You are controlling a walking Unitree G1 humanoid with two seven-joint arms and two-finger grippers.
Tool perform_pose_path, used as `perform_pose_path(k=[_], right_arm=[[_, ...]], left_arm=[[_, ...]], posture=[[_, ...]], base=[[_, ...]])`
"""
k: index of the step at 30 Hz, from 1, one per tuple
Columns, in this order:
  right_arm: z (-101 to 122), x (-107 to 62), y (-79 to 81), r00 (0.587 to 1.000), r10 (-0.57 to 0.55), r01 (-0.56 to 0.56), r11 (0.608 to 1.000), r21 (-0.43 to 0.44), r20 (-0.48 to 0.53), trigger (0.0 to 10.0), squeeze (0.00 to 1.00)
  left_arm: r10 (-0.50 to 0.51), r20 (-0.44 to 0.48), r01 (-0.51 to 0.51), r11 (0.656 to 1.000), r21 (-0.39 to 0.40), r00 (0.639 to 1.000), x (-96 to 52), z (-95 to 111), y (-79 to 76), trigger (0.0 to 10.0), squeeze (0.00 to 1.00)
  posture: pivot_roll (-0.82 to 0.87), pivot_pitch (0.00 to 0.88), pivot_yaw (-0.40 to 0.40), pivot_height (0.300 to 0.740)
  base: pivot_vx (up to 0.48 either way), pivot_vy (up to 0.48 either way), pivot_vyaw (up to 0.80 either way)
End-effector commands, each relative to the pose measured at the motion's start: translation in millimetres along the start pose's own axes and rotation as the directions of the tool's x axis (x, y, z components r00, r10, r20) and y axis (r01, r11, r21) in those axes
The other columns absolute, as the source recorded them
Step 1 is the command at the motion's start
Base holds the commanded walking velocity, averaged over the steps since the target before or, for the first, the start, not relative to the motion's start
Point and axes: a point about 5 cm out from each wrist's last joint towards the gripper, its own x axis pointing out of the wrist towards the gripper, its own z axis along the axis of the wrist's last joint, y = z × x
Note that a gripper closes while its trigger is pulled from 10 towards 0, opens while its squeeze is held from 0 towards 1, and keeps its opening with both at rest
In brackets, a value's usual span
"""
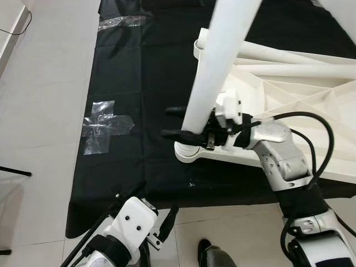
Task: Building children table
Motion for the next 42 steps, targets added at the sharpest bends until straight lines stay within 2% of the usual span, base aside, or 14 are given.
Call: perform_pose_path(k=[1,6,13,22,27,31,33,42], right_arm=[[-25,6.6,15.3,0.995,0.056,-0.048,0.995,0.088,-0.081,10.0,0.0],[-25,8.1,12.0,0.994,0.013,-0.004,0.997,0.083,-0.111,10.0,0.0],[-24,10.0,1.6,0.99,-0.071,0.091,0.981,0.172,-0.122,10.0,0.0],[-26,9.9,-5.8,0.98,-0.146,0.173,0.963,0.209,-0.137,10.0,0.0],[-29,4.0,-7.1,0.97,-0.197,0.227,0.942,0.246,-0.141,10.0,0.0],[-26,-1.0,-6.1,0.971,-0.202,0.229,0.937,0.265,-0.124,10.0,0.0],[-24,-7.8,-2.4,0.979,-0.171,0.194,0.942,0.272,-0.107,10.0,0.0],[-27,-18.0,4.6,0.987,-0.099,0.131,0.953,0.274,-0.129,10.0,0.0]], left_arm=[[-0.009,-0.03,0.009,1.0,-0.005,1.0,-2.1,-6,-3.6,10.0,0.0],[-0.01,-0.028,0.01,1.0,-0.005,1.0,-1.4,-6,-3.5,10.0,0.0],[-0.011,-0.025,0.011,1.0,-0.004,1.0,-0.3,-7,-3.7,10.0,0.0],[-0.009,-0.023,0.009,1.0,-0.003,1.0,0.3,-7,-3.9,10.0,0.0],[-0.008,-0.023,0.008,1.0,-0.003,1.0,0.3,-7,-3.7,10.0,0.0],[-0.009,-0.022,0.009,1.0,-0.002,1.0,0.4,-7,-3.5,10.0,0.0],[-0.011,-0.023,0.011,1.0,0.0,1.0,0.6,-7,-3.3,10.0,0.0],[-0.01,-0.022,0.011,1.0,0.004,1.0,1.1,-8,-2.4,10.0,0.0]], posture=[[0.05,0.371,-0.028,0.74],[0.04,0.367,-0.029,0.74],[0.04,0.364,-0.032,0.74],[0.04,0.363,-0.035,0.74],[0.04,0.363,-0.032,0.74],[0.04,0.363,-0.032,0.74],[0.04,0.361,-0.029,0.74],[0.04,0.357,-0.026,0.74]], base=[[0.0,0.0,0.0],[0.0,0.0,0.0],[0.0,0.0,0.0],[0.0,0.0,0.0],[0.0,0.0,0.0],[0.0,0.0,0.0],[0.0,0.0,0.0],[0.0,0.0,0.0]])
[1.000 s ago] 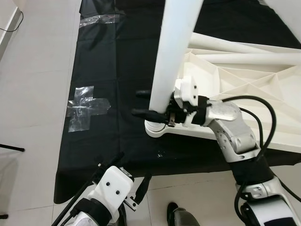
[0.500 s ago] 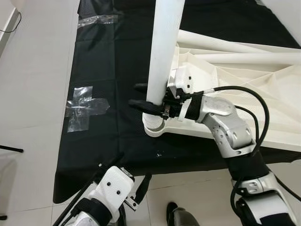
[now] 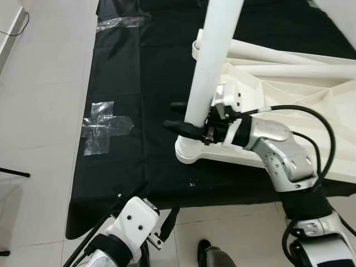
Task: Building children table
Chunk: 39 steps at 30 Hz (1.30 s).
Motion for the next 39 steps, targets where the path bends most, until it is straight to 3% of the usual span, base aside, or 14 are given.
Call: perform_pose_path(k=[1,14,19,31,39], right_arm=[[-27,-7.0,5.7,0.995,0.009,0.0,0.996,0.091,-0.1,10.0,0.0],[-26,2.0,24.8,0.996,0.081,-0.079,0.995,0.06,-0.025,10.0,0.0],[-29,1.7,32.6,0.994,0.094,-0.092,0.995,0.029,-0.049,10.0,0.0],[-36,3.1,25.5,0.985,0.023,-0.029,0.999,-0.034,-0.172,10.0,0.0],[-39,5.0,24.1,0.982,-0.003,0.002,1.0,-0.004,-0.189,10.0,0.0]], left_arm=[[-0.001,-0.017,0.001,1.0,-0.004,1.0,-1.4,-4,-2.1,10.0,0.0],[0.0,-0.014,0.0,1.0,-0.001,1.0,-0.8,-4,-1.9,10.0,0.0],[-0.001,-0.013,0.001,1.0,-0.001,1.0,-0.4,-4,-1.5,10.0,0.0],[-0.003,-0.011,0.003,1.0,0.0,1.0,1.4,-5,-1.6,10.0,0.0],[0.0,-0.009,0.0,1.0,0.001,1.0,2.1,-5,-1.5,10.0,0.0]], posture=[[0.04,0.357,-0.026,0.74],[0.04,0.355,-0.026,0.74],[0.04,0.353,-0.025,0.74],[0.04,0.343,-0.026,0.74],[0.03,0.344,-0.028,0.74]], base=[[0.0,0.0,0.0],[0.0,0.0,0.0],[0.0,0.0,0.0],[0.0,0.0,0.0],[0.0,0.0,0.0]])
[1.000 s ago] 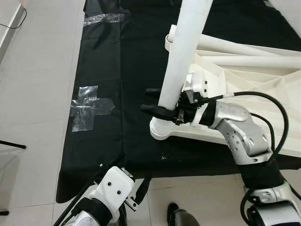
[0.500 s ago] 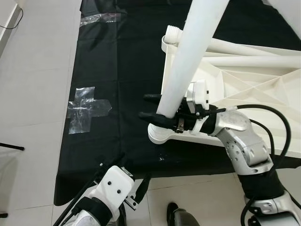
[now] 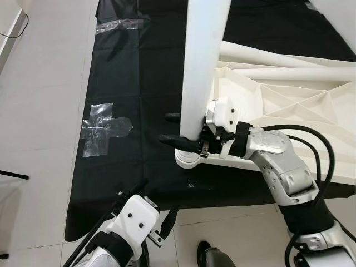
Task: Building children table
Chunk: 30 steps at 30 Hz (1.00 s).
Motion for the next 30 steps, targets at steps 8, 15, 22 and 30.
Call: perform_pose_path(k=[8,15,22,30], right_arm=[[-37,-2.3,1.9,0.987,-0.089,0.113,0.977,0.181,-0.134,10.0,0.0],[-43,-6.7,9.1,0.974,-0.19,0.215,0.949,0.231,-0.125,10.0,0.0],[-44,-6.4,18.3,0.941,-0.309,0.332,0.923,0.194,-0.141,10.0,0.0],[-52,12.0,46.3,0.64,-0.696,0.73,0.683,-0.026,-0.325,10.0,0.0]], left_arm=[[-0.004,-0.02,0.004,1.0,-0.005,1.0,-1.2,-6,-2.3,10.0,0.0],[-0.005,-0.021,0.004,1.0,-0.005,1.0,-1.3,-6,-1.9,10.0,0.0],[-0.005,-0.023,0.005,1.0,-0.003,1.0,-1.0,-7,-1.0,10.0,0.0],[-0.01,-0.02,0.01,1.0,-0.002,1.0,0.8,-8,-1.0,10.0,0.0]], posture=[[0.03,0.345,-0.03,0.74],[0.03,0.346,-0.026,0.74],[0.03,0.342,-0.024,0.74],[0.02,0.333,-0.032,0.74]], base=[[0.0,0.0,0.0],[0.0,0.0,0.0],[0.0,0.0,0.0],[0.0,0.0,0.0]])
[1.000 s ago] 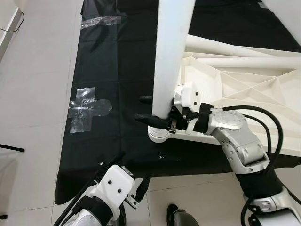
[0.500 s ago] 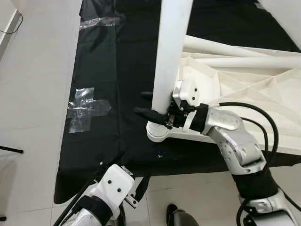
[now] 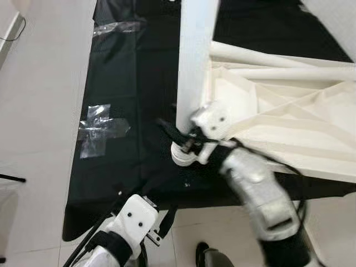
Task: Building children table
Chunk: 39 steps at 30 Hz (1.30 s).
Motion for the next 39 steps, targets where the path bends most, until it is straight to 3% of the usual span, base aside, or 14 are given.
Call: perform_pose_path(k=[1,4,8,14,18,22,23,25,28,35,37,39], right_arm=[[-46,-11.1,-2.3,0.962,-0.063,0.063,0.998,-0.006,-0.264,10.0,0.0],[-50,-5.6,-2.1,0.948,-0.088,0.117,0.99,0.077,-0.306,10.0,0.0],[-51,-4.5,-2.3,0.943,-0.102,0.135,0.987,0.083,-0.316,10.0,0.0],[-50,-3.1,-0.7,0.917,-0.174,0.244,0.957,0.159,-0.359,10.0,0.0],[-47,-2.1,-0.9,0.925,-0.173,0.244,0.953,0.181,-0.338,10.0,0.0],[-38,2.5,-2.5,0.956,-0.152,0.216,0.944,0.249,-0.253,10.0,0.0],[-24,7.4,-6.6,0.979,-0.129,0.17,0.944,0.284,-0.158,10.0,0.0],[-19,9.4,-8.4,0.986,-0.116,0.147,0.945,0.292,-0.12,10.0,0.0],[-1,13.8,-13.8,0.998,-0.063,0.06,0.974,0.217,0.006,10.0,0.0],[11,13.5,-7.2,0.992,0.087,-0.1,0.985,0.142,0.095,10.0,0.0],[12,13.8,-0.5,0.965,0.23,-0.239,0.969,0.063,0.124,10.0,0.0],[11,14.0,0.1,0.953,0.273,-0.281,0.958,0.049,0.131,10.0,0.0]], left_arm=[[-0.008,-0.016,0.008,1.0,-0.01,1.0,-1.2,-4,-2.8,10.0,0.0],[-0.001,-0.015,0.001,1.0,-0.005,1.0,-0.1,-5,-2.3,10.0,0.0],[0.0,-0.014,0.0,1.0,-0.005,1.0,0.2,-5,-2.2,10.0,0.0],[0.005,-0.009,-0.005,1.0,-0.001,1.0,1.7,-6,-0.8,10.0,0.0],[0.005,-0.008,-0.005,1.0,-0.001,1.0,2.1,-6,-0.6,10.0,0.0],[0.002,-0.008,-0.002,1.0,0.001,1.0,3.4,-7,0.0,10.0,0.0],[0.001,-0.006,-0.001,1.0,0.002,1.0,4.0,-7,0.3,10.0,0.0],[0.001,-0.007,-0.001,1.0,0.002,1.0,4.4,-8,0.5,10.0,0.0],[0.001,-0.006,-0.001,1.0,0.004,1.0,5.6,-9,1.0,10.0,0.0],[0.0,-0.005,0.0,1.0,0.006,1.0,6.4,-10,0.9,10.0,0.0],[-0.001,-0.003,0.001,1.0,0.006,1.0,6.8,-11,-0.1,10.0,0.0],[-0.001,-0.002,0.001,1.0,0.006,1.0,6.9,-11,-0.6,10.0,0.0]], posture=[[0.02,0.333,-0.032,0.74],[0.02,0.327,-0.034,0.74],[0.02,0.322,-0.035,0.74],[0.02,0.317,-0.034,0.74],[0.02,0.313,-0.028,0.74],[0.02,0.309,-0.025,0.74],[0.02,0.305,-0.023,0.74],[0.02,0.3,-0.022,0.74],[0.02,0.293,-0.021,0.74],[0.02,0.28,-0.021,0.74],[0.03,0.272,-0.023,0.74],[0.03,0.271,-0.024,0.74]], base=[[0.0,0.0,0.0],[0.0,0.0,0.0],[0.0,0.0,0.0],[0.0,0.0,0.0],[0.0,0.0,0.0],[0.0,0.0,0.0],[0.0,0.0,0.0],[0.0,0.0,0.0],[0.0,0.0,0.0],[0.0,0.0,0.0],[0.0,0.0,0.0],[0.0,0.0,0.0]])
